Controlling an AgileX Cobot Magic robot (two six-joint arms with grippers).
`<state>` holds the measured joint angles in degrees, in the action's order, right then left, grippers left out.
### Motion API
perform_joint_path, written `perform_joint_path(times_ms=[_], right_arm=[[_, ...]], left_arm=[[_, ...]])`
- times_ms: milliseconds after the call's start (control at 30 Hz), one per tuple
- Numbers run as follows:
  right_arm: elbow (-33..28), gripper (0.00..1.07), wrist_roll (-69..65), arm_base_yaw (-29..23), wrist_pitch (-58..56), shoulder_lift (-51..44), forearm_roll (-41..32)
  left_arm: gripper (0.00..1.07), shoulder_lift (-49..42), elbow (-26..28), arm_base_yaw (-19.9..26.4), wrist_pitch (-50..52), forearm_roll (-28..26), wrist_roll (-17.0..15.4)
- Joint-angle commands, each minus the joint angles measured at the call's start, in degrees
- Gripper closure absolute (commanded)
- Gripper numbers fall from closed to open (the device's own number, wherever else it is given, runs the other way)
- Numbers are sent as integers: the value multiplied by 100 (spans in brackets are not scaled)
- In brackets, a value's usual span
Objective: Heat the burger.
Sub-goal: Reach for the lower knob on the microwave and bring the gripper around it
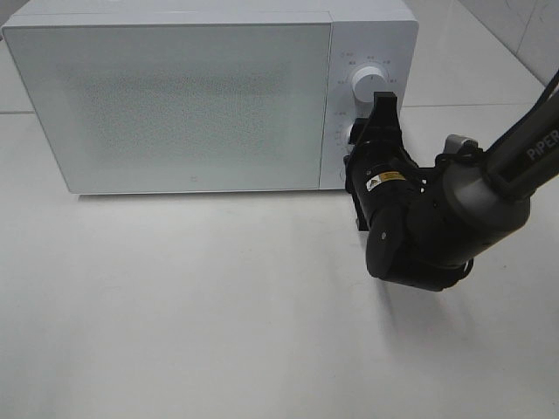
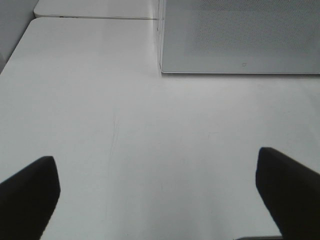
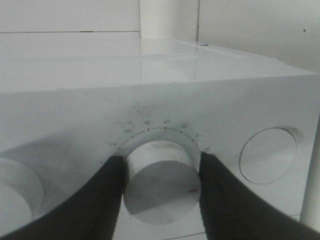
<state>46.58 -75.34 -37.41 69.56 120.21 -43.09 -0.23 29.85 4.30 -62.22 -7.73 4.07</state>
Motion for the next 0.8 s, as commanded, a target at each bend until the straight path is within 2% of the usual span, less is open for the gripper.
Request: perform_joint_path(times_ms=[33,267,800], right_arm=[[189,107,-917,6,1071,-40,745],[189,107,-1919,6,1071,-40,745],[189,105,-2017,6,1071,-40,613]], left_arm=[[7,-92,-17,-6,74,11,0],[7,-92,-17,-6,74,11,0],[7,-92,-17,-6,74,11,0]])
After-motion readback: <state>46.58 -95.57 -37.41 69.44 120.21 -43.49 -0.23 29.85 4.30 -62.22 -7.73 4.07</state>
